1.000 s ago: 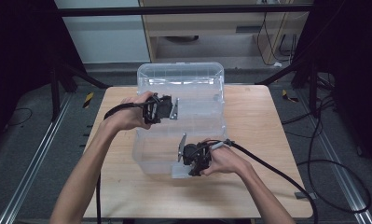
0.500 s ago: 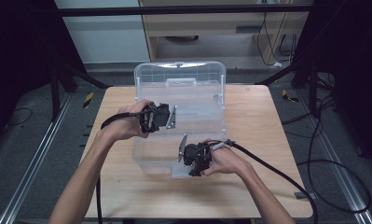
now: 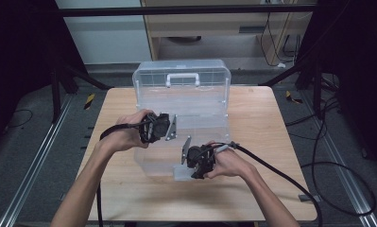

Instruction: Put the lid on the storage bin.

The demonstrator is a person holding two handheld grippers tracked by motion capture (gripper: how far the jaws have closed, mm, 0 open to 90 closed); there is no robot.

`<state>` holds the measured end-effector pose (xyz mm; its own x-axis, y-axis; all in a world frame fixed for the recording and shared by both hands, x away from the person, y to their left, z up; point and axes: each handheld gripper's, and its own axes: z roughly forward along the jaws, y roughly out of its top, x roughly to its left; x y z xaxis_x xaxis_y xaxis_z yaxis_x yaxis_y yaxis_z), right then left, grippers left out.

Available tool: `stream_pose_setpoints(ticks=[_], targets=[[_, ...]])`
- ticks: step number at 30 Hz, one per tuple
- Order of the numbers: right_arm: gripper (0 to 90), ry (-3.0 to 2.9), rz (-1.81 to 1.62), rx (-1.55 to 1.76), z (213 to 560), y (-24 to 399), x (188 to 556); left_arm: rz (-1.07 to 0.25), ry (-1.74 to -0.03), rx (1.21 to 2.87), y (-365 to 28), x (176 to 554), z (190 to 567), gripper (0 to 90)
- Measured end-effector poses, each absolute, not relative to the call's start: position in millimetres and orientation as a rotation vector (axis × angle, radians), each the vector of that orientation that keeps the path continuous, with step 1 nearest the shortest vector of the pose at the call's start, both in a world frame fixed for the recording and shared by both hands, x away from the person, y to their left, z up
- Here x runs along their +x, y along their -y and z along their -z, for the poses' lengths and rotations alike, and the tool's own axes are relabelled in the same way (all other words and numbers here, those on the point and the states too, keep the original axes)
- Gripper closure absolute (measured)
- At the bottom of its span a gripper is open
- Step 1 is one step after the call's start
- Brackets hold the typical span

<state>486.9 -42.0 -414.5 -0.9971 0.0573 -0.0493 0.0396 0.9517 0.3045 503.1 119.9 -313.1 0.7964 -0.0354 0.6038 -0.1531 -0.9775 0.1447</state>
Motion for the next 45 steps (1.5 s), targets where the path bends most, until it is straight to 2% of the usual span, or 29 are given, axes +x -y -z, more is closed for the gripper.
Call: stream_pose_setpoints(ticks=[27,45], targets=[[56.1,-2.993,-0.54,0.095,413,47,480,-0.914,0.125,2.813,-119,486,322,81.3],[55.8,-2.926,-0.68,0.115,382,64,470,-0.901,0.129,2.821,-118,485,323,80.8]])
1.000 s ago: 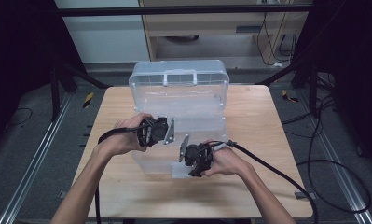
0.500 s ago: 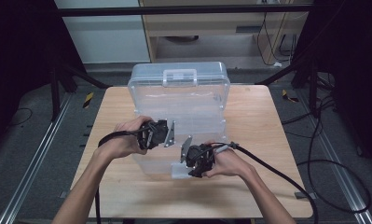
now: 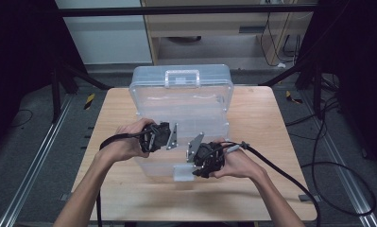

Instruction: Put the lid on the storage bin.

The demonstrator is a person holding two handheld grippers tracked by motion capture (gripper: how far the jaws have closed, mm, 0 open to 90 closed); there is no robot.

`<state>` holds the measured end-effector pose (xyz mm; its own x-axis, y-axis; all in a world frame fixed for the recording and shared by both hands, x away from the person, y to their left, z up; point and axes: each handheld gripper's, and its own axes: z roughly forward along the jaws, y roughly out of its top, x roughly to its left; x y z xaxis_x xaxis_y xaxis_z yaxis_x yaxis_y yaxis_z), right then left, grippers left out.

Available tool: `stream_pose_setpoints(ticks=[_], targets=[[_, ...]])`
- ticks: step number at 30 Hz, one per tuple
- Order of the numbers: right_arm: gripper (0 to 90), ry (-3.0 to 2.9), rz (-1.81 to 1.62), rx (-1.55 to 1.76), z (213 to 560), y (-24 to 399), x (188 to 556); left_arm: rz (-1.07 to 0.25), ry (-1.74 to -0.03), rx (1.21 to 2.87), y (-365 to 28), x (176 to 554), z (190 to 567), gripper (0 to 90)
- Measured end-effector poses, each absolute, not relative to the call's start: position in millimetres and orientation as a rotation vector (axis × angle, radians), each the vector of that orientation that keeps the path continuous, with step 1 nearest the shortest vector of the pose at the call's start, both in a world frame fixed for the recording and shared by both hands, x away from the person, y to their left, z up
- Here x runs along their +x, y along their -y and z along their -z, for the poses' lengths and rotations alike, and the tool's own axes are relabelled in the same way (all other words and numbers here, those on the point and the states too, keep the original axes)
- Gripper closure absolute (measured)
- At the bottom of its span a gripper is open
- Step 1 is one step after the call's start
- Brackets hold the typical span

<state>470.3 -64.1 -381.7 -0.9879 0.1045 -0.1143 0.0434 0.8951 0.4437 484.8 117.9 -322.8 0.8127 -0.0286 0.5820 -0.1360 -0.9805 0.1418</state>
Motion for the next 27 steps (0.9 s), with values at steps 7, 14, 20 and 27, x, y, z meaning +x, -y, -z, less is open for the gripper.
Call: stream_pose_setpoints(ticks=[7,14,20,27], targets=[[56.4,-2.885,-0.808,0.15,360,78,465,-0.899,0.122,2.821,-118,484,323,80.7],[58.1,-2.821,-0.893,0.303,342,104,469,-0.899,0.117,2.819,-118,484,324,80.7],[60.8,-2.783,-0.975,0.406,334,124,469,-0.893,0.102,2.826,-117,483,325,80.6],[65.3,-2.712,-1.057,0.501,326,144,467,-0.896,0.1,2.819,-117,482,326,80.7]])
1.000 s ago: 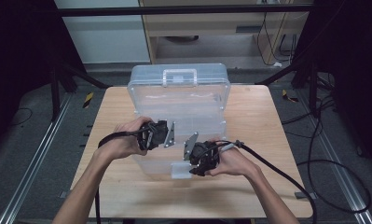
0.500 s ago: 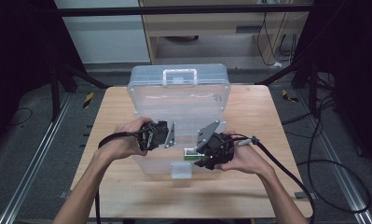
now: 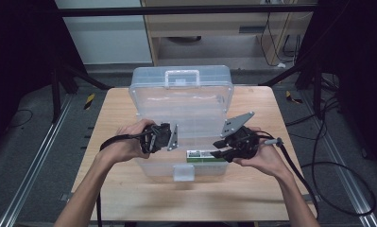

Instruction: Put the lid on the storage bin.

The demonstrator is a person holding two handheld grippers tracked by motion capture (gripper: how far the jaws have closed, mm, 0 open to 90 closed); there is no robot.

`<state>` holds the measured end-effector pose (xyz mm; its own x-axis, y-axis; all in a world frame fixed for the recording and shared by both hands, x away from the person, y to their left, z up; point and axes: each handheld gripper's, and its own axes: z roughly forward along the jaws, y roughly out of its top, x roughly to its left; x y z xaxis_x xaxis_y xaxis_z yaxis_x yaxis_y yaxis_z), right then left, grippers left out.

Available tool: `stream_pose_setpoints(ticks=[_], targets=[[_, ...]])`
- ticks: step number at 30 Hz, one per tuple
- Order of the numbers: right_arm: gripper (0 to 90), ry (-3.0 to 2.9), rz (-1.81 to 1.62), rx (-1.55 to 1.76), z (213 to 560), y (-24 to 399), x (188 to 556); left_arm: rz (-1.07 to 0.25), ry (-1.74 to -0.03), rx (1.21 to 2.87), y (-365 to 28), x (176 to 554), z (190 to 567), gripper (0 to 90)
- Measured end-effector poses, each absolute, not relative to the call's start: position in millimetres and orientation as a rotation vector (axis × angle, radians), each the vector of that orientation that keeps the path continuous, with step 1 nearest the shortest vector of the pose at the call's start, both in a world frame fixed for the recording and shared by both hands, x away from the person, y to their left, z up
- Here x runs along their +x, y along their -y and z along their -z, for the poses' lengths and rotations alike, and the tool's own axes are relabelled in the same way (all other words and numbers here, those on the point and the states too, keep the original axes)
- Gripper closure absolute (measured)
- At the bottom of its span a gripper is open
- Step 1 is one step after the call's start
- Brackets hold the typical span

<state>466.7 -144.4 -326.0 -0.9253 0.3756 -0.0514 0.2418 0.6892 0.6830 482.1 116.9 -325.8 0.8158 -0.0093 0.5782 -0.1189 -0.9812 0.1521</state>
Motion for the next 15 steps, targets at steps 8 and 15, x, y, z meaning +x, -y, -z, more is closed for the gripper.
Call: stream_pose_setpoints(ticks=[8,15], targets=[[71.7,-2.602,-1.133,0.583,318,162,468,-0.893,0.096,2.833,-116,481,326,80.6],[76.4,-2.503,-1.164,0.667,313,169,475,-0.892,0.095,2.825,-116,481,327,80.5]])
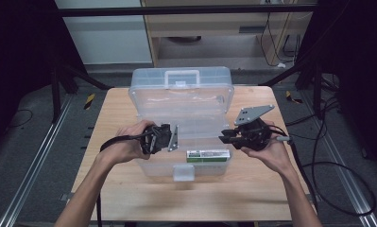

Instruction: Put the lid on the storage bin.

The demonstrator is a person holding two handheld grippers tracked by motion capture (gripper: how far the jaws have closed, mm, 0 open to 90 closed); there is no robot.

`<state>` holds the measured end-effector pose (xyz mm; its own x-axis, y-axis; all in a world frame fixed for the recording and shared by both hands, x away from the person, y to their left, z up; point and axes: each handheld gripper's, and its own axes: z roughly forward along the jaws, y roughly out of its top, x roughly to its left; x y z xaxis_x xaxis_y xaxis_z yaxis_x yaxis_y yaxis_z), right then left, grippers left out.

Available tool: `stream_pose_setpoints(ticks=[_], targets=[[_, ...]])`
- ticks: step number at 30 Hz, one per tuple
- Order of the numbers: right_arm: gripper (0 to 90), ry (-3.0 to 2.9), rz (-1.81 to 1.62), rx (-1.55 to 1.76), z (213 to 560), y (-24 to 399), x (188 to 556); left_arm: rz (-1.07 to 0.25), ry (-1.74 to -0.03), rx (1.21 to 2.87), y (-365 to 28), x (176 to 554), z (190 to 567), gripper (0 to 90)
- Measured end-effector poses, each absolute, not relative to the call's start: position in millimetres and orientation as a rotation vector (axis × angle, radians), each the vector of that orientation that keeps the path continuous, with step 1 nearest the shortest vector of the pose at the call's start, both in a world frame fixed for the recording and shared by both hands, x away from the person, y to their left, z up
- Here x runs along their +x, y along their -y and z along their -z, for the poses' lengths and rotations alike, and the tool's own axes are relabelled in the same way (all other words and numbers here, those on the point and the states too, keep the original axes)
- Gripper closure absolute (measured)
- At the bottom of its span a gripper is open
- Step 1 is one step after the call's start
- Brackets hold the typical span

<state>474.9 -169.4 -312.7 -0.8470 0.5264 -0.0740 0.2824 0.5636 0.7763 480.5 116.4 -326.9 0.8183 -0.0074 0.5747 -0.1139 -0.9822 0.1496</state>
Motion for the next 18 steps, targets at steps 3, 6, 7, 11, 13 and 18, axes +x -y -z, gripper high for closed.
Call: stream_pose_setpoints(ticks=[3,6,7,11,13,18], targets=[[78.3,-2.445,-1.204,0.731,309,175,479,-0.889,0.094,2.834,-116,480,327,80.4],[79.8,-2.395,-1.224,0.796,307,179,485,-0.888,0.095,2.835,-116,479,327,80.4],[79.9,-2.387,-1.225,0.82,308,180,486,-0.886,0.094,2.835,-116,479,327,80.4],[81.8,-2.366,-1.233,0.861,311,183,493,-0.885,0.097,2.835,-116,479,328,80.4],[82.2,-2.362,-1.232,0.878,314,184,495,-0.885,0.106,2.836,-116,479,328,80.4],[86.4,-2.343,-1.223,0.905,318,184,500,-0.877,0.094,2.837,-116,478,329,80.4]])
